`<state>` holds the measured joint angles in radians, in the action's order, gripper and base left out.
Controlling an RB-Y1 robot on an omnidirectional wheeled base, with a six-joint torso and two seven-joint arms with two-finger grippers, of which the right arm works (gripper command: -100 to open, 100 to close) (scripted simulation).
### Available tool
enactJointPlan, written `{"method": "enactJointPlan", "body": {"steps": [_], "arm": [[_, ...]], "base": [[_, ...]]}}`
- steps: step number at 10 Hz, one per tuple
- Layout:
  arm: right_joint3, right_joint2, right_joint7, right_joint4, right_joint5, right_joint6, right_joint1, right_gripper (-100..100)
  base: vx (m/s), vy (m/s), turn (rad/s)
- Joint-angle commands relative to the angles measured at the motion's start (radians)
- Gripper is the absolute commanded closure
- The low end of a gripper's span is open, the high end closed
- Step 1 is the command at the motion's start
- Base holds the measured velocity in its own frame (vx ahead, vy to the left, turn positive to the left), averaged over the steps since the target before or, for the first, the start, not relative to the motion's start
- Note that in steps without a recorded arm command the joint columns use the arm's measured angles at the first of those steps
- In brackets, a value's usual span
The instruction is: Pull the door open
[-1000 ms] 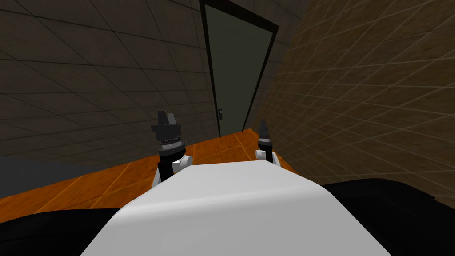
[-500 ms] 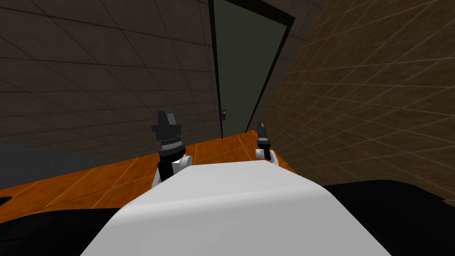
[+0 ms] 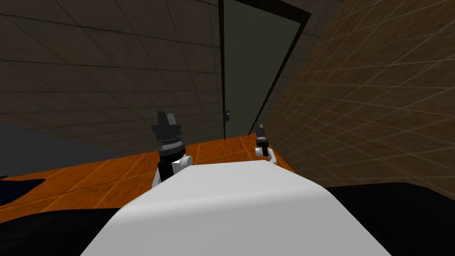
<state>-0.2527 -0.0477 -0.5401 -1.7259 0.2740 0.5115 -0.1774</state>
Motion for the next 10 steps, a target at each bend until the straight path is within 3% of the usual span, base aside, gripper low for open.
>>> {"method": "enactJointPlan", "body": {"steps": [1,10], "arm": [[-0.018,-0.003,-0.04,0.048,0.028,-0.012,0.031,-100],[-0.114,0.011,-0.249,0.31,0.179,-0.063,0.192,-100]], "base": [[0.113,0.001,0.135],[0.106,0.006,0.148]]}}
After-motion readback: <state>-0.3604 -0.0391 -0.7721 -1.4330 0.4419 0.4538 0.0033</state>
